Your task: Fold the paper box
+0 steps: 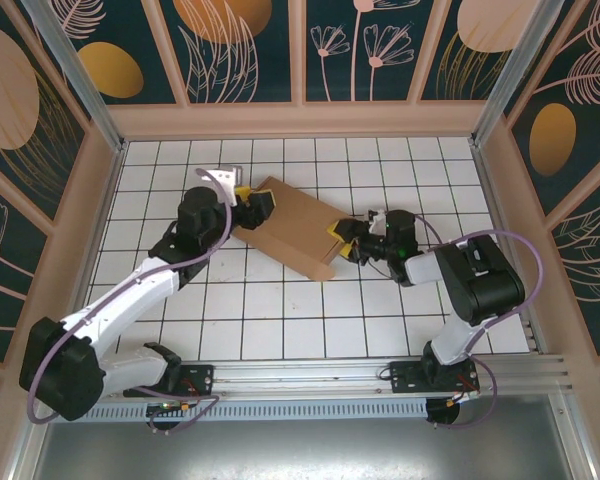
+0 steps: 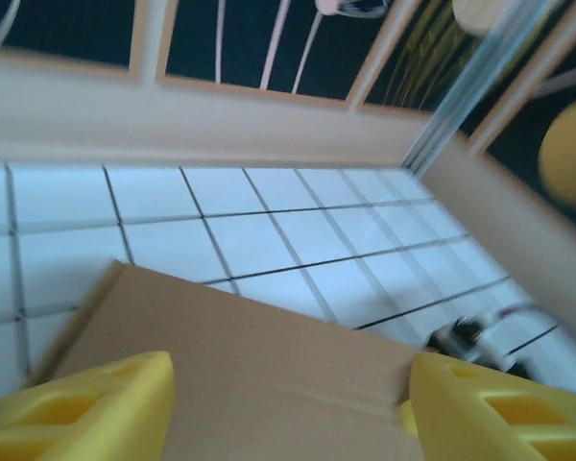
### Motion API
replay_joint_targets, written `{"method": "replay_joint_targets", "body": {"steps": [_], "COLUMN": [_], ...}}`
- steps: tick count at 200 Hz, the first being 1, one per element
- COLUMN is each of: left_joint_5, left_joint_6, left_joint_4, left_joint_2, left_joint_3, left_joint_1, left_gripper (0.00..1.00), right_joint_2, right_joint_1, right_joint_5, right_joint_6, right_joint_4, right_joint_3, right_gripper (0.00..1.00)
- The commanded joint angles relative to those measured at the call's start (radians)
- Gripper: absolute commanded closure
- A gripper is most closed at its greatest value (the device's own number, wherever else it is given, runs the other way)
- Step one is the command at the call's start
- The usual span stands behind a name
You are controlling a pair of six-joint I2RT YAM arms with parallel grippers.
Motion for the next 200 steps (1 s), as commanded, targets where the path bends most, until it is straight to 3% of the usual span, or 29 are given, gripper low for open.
{"method": "replay_joint_targets", "body": {"steps": [1,39,62,106,200], "left_joint_5": [-0.094,-0.045,-0.138,-0.226,-0.181], "left_joint_6": [0.507,0.973,1.235,1.588,1.713], "left_joint_4": [-0.253,-0.242,-0.129,0.127,0.117], "left_joint_2": [-0.014,-0.084,-0.106,-0.119,-0.064], "left_joint_3": [-0.013,-0.124,-0.211,-0.265,-0.253], "left_joint_1": [-0.102,-0.138,-0.156,-0.166,-0.164], "left_gripper": [0.32,0.24,0.21,0.19,0.20], "right_joint_2": [-0.041,-0.070,-0.079,-0.082,-0.089], "right_joint_1": [-0.023,-0.035,-0.034,-0.033,-0.028], "right_joint_5": [-0.107,-0.179,-0.213,-0.248,-0.276], "right_joint_6": [0.056,0.077,0.088,0.098,0.182], "right_joint_4": [0.050,0.055,0.070,0.096,0.194], "right_joint_3": [0.031,0.052,0.052,0.039,0.016], "right_gripper": [0.68,0.67,0.65,0.64,0.62]}}
